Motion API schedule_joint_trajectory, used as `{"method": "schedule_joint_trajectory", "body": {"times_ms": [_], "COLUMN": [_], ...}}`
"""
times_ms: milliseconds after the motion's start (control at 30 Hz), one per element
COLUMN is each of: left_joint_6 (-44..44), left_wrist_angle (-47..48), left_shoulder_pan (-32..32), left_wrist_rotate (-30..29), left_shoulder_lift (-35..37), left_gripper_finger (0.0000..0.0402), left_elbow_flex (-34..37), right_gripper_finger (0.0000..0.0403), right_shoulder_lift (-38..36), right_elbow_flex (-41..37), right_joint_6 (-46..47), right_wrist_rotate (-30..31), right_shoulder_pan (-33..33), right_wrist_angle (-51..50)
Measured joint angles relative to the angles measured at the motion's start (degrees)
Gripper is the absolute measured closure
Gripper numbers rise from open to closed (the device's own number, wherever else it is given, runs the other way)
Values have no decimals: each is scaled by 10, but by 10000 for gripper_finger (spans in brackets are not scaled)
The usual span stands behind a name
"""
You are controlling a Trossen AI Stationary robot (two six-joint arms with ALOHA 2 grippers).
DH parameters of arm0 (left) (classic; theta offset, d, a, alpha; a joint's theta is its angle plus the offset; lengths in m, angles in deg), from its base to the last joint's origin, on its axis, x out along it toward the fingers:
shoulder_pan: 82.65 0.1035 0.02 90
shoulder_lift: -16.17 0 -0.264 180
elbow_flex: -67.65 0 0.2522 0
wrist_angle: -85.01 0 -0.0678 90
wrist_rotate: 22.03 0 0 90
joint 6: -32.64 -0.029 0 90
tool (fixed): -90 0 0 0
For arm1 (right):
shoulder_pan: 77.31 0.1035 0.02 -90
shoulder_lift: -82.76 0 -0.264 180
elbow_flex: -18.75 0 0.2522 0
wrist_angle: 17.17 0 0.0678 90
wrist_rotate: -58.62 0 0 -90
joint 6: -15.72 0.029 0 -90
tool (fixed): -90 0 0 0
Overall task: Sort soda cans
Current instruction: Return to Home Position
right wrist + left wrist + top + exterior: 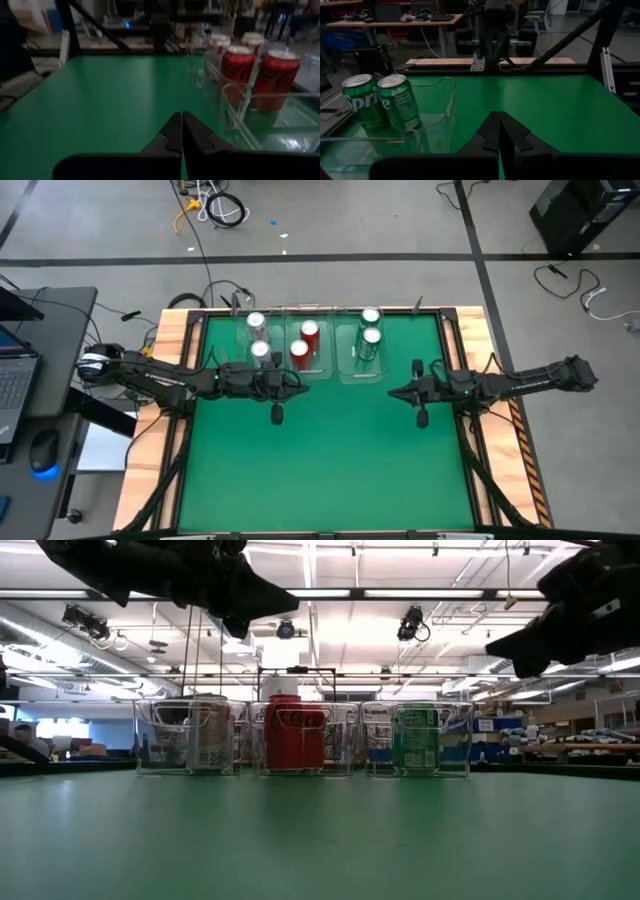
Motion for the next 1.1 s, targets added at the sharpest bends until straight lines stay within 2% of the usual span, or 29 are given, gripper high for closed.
{"method": "schedule_joint_trajectory", "body": {"times_ms": [100, 267, 400, 700, 833, 1100], "left_joint_6": [-1, -3, -11, -8, -13, -12], "left_wrist_angle": [1, 7, -11, -53, -19, 134], "left_shoulder_pan": [0, 0, 0, 0, 0, 0], "left_wrist_rotate": [0, 0, 2, -1, -7, -24], "left_shoulder_lift": [0, 0, 20, 177, 261, 444], "left_gripper_finger": [401, 401, 401, 401, 401, 401], "left_elbow_flex": [0, 0, 17, 138, 177, 222], "right_gripper_finger": [403, 403, 403, 403, 403, 403], "right_shoulder_lift": [-77, -198, -259, -243, -242, -239], "right_elbow_flex": [-33, -41, -40, -39, -39, -39], "right_joint_6": [-19, -26, -38, -34, -32, -19], "right_wrist_rotate": [-10, -13, -56, -61, -61, -61], "right_shoulder_pan": [0, -5, -9, -26, -33, -38], "right_wrist_angle": [-3, -101, -118, -119, -120, -120]}}
